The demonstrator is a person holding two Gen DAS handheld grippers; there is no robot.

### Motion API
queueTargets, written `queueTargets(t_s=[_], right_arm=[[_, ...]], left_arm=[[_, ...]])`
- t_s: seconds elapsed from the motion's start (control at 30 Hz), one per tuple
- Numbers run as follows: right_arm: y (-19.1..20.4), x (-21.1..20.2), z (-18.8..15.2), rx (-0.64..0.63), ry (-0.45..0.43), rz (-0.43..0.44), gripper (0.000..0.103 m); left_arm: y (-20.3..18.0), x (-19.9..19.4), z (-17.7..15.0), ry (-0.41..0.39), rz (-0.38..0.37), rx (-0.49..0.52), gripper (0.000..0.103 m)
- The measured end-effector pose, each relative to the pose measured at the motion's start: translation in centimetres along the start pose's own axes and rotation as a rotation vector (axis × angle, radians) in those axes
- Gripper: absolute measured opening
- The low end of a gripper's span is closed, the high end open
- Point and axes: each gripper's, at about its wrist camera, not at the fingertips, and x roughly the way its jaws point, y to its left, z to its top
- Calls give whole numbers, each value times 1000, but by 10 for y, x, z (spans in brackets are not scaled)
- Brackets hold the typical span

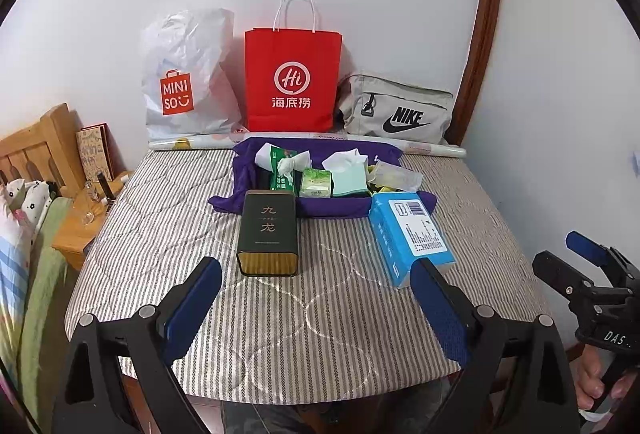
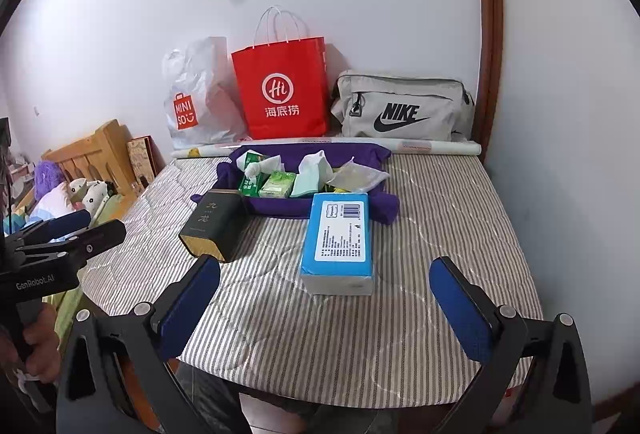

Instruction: Organize soft objects

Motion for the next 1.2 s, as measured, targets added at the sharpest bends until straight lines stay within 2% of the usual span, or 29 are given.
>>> queueTargets(t_s=[1.2], right_arm=[[9,-6,-7,-5,-2,14,103]], left_arm=[[1,-4,-7,6,5,-3,95]])
